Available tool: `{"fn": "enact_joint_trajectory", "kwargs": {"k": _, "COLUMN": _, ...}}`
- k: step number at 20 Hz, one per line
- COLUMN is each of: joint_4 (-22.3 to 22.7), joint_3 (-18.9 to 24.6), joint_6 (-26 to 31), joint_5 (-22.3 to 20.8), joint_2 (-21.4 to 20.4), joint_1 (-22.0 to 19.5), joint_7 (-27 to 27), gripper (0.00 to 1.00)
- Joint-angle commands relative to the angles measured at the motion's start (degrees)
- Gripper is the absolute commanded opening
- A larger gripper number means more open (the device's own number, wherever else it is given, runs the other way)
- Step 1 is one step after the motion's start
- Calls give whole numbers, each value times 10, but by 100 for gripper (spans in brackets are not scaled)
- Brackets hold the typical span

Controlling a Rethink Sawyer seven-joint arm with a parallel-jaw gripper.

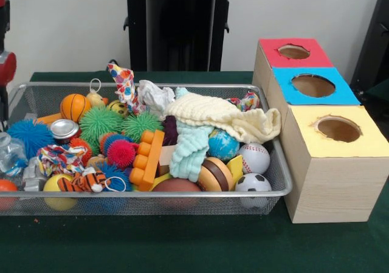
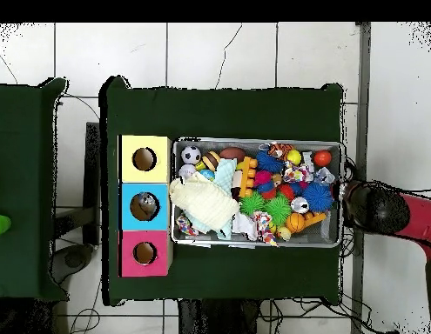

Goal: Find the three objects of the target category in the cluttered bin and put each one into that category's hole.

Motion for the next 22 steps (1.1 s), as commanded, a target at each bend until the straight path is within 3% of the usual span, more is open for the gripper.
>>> {"fn": "enact_joint_trajectory", "kwargs": {"k": 1, "joint_4": 26, "joint_3": 36, "joint_6": 67, "joint_5": 1, "joint_2": -1, "joint_1": -8, "joint_7": -145, "gripper": 100}}
{"fn": "enact_joint_trajectory", "kwargs": {"k": 9, "joint_4": 37, "joint_3": 51, "joint_6": 49, "joint_5": 15, "joint_2": 40, "joint_1": -11, "joint_7": -115, "gripper": 100}}
{"fn": "enact_joint_trajectory", "kwargs": {"k": 22, "joint_4": 30, "joint_3": 52, "joint_6": 36, "joint_5": 5, "joint_2": 49, "joint_1": -7, "joint_7": -109, "gripper": 100}}
